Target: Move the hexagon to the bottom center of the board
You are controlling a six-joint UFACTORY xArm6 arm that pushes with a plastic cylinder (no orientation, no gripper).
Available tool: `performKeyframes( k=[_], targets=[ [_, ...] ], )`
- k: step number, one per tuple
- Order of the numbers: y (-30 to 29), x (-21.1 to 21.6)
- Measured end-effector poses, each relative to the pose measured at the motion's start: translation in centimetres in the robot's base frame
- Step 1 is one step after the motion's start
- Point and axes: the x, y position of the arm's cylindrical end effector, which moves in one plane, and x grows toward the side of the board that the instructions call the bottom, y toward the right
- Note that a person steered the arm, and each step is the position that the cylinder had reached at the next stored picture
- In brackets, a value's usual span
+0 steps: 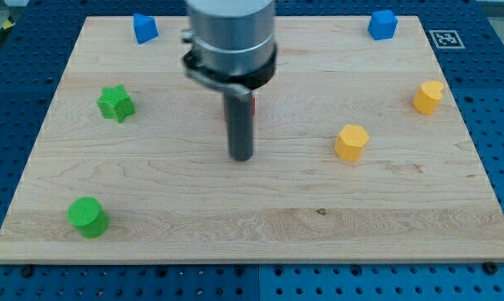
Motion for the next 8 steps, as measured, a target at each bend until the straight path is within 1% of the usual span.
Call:
performKeyframes(
  k=[1,2,3,4,5,7,8],
  targets=[
    [5.6,-2.0],
    [7.1,-2.1],
    [8.1,-3.4],
    [13.8,-4.1],
    [16.6,-3.6],
    [12.0,-1.5],
    [11.3,0.0]
  ],
)
